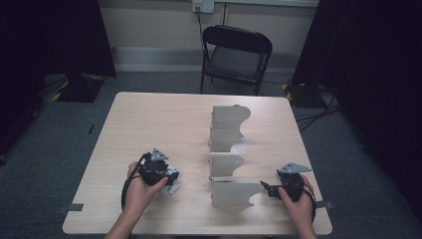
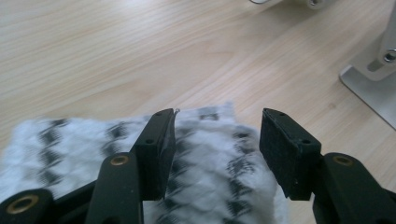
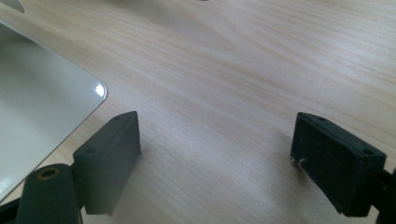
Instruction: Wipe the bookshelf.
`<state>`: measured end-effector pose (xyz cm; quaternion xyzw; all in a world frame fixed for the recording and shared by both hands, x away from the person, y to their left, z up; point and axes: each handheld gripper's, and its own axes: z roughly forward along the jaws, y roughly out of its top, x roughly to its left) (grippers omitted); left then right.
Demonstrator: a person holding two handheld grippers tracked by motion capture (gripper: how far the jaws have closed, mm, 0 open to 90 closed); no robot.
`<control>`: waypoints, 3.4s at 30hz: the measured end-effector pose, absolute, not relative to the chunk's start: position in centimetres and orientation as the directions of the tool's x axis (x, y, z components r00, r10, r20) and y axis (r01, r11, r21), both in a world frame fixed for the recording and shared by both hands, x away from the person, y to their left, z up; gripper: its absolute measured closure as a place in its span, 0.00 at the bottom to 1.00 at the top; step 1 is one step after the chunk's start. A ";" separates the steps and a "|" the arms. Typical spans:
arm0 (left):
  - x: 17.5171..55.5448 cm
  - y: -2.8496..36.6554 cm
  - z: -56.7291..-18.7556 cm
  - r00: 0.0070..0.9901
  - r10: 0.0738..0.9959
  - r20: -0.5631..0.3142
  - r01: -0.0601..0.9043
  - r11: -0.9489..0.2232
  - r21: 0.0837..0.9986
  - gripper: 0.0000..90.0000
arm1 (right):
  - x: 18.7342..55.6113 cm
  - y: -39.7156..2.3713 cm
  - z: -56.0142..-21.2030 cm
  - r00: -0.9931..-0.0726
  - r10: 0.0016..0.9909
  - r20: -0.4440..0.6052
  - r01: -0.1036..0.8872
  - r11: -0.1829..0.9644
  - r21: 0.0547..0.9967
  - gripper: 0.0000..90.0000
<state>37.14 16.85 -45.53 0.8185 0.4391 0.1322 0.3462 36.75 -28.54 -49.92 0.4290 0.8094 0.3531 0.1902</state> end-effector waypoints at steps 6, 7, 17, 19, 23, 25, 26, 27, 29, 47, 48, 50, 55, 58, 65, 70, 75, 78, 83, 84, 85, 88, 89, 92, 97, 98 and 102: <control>36.5 18.2 -45.2 0.559 0.824 -0.093 0.627 -0.348 0.697 0.50 | 36.7 -28.5 -49.9 -0.558 0.830 -0.005 0.561 0.382 0.735 0.17; 36.4 18.2 -45.1 0.557 0.825 -0.090 0.627 -0.347 0.698 0.50 | 36.7 -28.5 -49.9 -0.558 0.830 -0.005 0.561 0.381 0.735 0.17; 36.6 18.0 -47.1 0.550 0.826 -0.121 0.672 -0.353 0.651 0.48 | 36.7 -28.5 -49.9 -0.556 0.831 -0.005 0.562 0.380 0.735 0.17; 36.8 17.7 -47.4 0.546 0.828 -0.127 0.674 -0.345 0.653 0.47 | 36.7 -28.5 -49.9 -0.556 0.831 -0.005 0.562 0.380 0.735 0.17; 37.4 17.1 -47.7 0.566 0.815 -0.126 0.662 -0.358 0.658 0.47 | 36.7 -28.5 -49.9 -0.556 0.831 -0.005 0.562 0.380 0.735 0.17; 37.7 16.6 -47.8 0.570 0.812 -0.122 0.658 -0.362 0.660 0.47 | 36.7 -28.5 -49.9 -0.556 0.831 -0.005 0.562 0.380 0.735 0.17; 38.0 16.3 -47.8 0.570 0.812 -0.122 0.655 -0.360 0.664 0.47 | 36.7 -28.5 -49.9 -0.556 0.831 -0.005 0.562 0.380 0.735 0.17; 38.2 15.9 -47.9 0.568 0.813 -0.131 0.656 -0.351 0.669 0.47 | 36.7 -28.5 -49.9 -0.556 0.831 -0.005 0.562 0.380 0.735 0.17; 39.0 15.2 -47.9 0.590 0.797 -0.130 0.645 -0.368 0.669 0.47 | 36.7 -28.5 -49.9 -0.556 0.831 -0.005 0.562 0.380 0.735 0.17; 40.0 11.2 -46.3 0.674 0.734 -0.085 0.555 -0.427 0.713 0.43 | 36.7 -28.5 -49.9 -0.556 0.831 -0.005 0.562 0.380 0.735 0.17; 39.5 11.5 -46.1 0.672 0.736 -0.081 0.552 -0.425 0.717 0.42 | 36.7 -28.5 -49.9 -0.557 0.831 -0.004 0.562 0.380 0.734 0.17; 39.0 11.9 -45.9 0.673 0.735 -0.079 0.551 -0.428 0.717 0.42 | 36.7 -28.5 -49.9 -0.557 0.831 -0.005 0.562 0.381 0.734 0.17; 37.8 13.2 -46.1 0.683 0.729 -0.054 0.550 -0.464 0.694 0.47 | 36.7 -28.5 -49.9 -0.556 0.831 -0.004 0.562 0.380 0.734 0.17; 37.4 14.2 -46.9 0.669 0.741 -0.065 0.576 -0.461 0.675 0.48 | 36.7 -28.5 -49.9 -0.555 0.832 -0.004 0.563 0.379 0.735 0.17; 37.1 16.4 -48.1 0.634 0.770 -0.076 0.608 -0.435 0.664 0.47 | 36.7 -28.5 -49.9 -0.554 0.832 -0.004 0.563 0.379 0.735 0.17; 37.7 17.4 -48.0 0.609 0.790 -0.071 0.618 -0.417 0.666 0.47 | 36.7 -28.5 -49.9 -0.554 0.832 -0.004 0.563 0.379 0.735 0.17; 38.3 18.5 -48.3 0.583 0.808 -0.087 0.637 -0.387 0.667 0.49 | 36.7 -28.5 -49.9 -0.554 0.832 -0.004 0.563 0.379 0.734 0.17; 38.6 19.2 -48.5 0.566 0.819 -0.098 0.650 -0.369 0.665 0.49 | 36.7 -28.5 -49.9 -0.554 0.832 -0.004 0.563 0.379 0.735 0.17; 39.1 20.6 -48.5 0.528 0.843 -0.100 0.666 -0.338 0.665 0.50 | 36.7 -28.5 -49.9 -0.555 0.832 -0.004 0.563 0.379 0.735 0.17; 39.2 20.9 -48.5 0.521 0.848 -0.099 0.668 -0.332 0.666 0.50 | 36.7 -28.5 -49.9 -0.555 0.832 -0.005 0.563 0.379 0.735 0.17; 39.3 21.3 -48.4 0.515 0.853 -0.087 0.670 -0.337 0.662 0.50 | 36.7 -28.5 -49.9 -0.555 0.832 -0.005 0.563 0.379 0.735 0.17; 39.2 21.7 -48.3 0.505 0.858 -0.095 0.676 -0.324 0.662 0.51 | 36.7 -28.5 -49.9 -0.555 0.832 -0.005 0.563 0.379 0.735 0.17; 39.2 21.7 -48.1 0.504 0.858 -0.100 0.675 -0.319 0.666 0.51 | 36.7 -28.5 -49.9 -0.555 0.832 -0.004 0.563 0.379 0.735 0.17; 39.0 21.5 -47.6 0.505 0.855 -0.119 0.667 -0.300 0.682 0.51 | 36.7 -28.5 -49.9 -0.554 0.832 -0.004 0.563 0.379 0.735 0.17; 38.8 20.5 -46.7 0.519 0.844 -0.136 0.646 -0.284 0.708 0.51 | 36.7 -28.5 -49.9 -0.555 0.832 -0.005 0.563 0.379 0.735 0.17; 38.8 20.2 -46.6 0.530 0.836 -0.141 0.640 -0.286 0.713 0.51 | 36.7 -28.5 -49.9 -0.555 0.832 -0.004 0.563 0.379 0.734 0.17; 38.9 18.6 -46.2 0.562 0.815 -0.140 0.620 -0.302 0.724 0.51 | 36.7 -28.5 -49.9 -0.555 0.832 -0.004 0.563 0.379 0.735 0.17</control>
